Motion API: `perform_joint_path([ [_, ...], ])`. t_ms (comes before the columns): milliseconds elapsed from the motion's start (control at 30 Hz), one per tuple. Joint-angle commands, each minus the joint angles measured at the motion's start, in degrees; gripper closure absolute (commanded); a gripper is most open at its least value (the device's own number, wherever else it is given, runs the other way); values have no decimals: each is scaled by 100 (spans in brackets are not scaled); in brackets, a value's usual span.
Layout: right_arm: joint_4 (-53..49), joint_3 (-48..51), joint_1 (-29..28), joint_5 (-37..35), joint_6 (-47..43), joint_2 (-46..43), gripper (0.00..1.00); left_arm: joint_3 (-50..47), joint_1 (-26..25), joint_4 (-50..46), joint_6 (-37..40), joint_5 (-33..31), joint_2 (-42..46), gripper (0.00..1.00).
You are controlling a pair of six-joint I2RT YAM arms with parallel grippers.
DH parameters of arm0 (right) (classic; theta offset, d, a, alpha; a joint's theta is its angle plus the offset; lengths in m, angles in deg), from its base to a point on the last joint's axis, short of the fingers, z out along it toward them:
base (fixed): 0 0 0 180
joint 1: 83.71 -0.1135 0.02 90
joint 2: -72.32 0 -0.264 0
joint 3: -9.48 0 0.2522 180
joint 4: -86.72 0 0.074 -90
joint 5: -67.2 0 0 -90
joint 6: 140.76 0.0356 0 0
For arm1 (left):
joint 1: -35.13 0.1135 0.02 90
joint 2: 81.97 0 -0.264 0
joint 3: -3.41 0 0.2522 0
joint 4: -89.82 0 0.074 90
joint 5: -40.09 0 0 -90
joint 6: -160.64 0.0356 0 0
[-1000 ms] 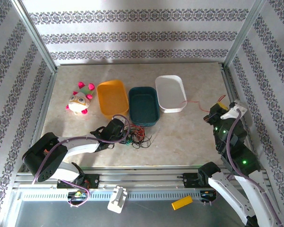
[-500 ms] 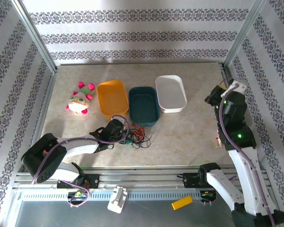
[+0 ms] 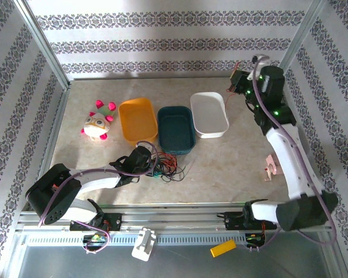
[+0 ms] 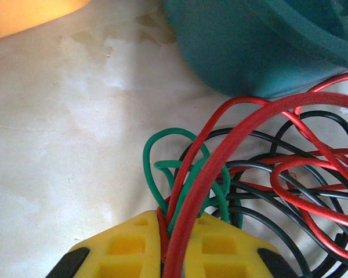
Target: Untangle the cables
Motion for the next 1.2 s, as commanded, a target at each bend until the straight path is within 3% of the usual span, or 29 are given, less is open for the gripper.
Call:
perform_joint_path([
  [0, -40, -34, -1, 712, 92, 505, 100, -134, -69, -250, -64, -274, -15, 100],
  [267, 76, 790, -271, -185, -15, 1212, 100, -213, -67, -252, -96, -349, 121, 100],
  [600, -335, 593, -437, 576, 168, 2815, 100, -195, -84, -322, -122, -383, 134, 100],
  [633, -430, 516, -437, 611, 203, 2952, 96, -187, -92, -323, -122, -384, 143, 100],
  [700, -518, 441, -433, 586, 252, 3097, 61, -178, -93, -316, -122, -373, 143, 100],
  [767, -520, 440, -445, 413, 309, 3066, 45, -174, -110, -315, -116, -362, 143, 100],
  [900, -433, 606, -497, -185, 291, 2593, 35, -177, -128, -306, -105, -378, 182, 100],
  [1067, -389, 1000, -798, -1104, -68, 1500, 31, -195, -137, -289, -113, -380, 222, 100],
  [1167, -535, 1301, -1056, -1044, -271, 866, 32, -196, -146, -254, -88, -363, 220, 100],
])
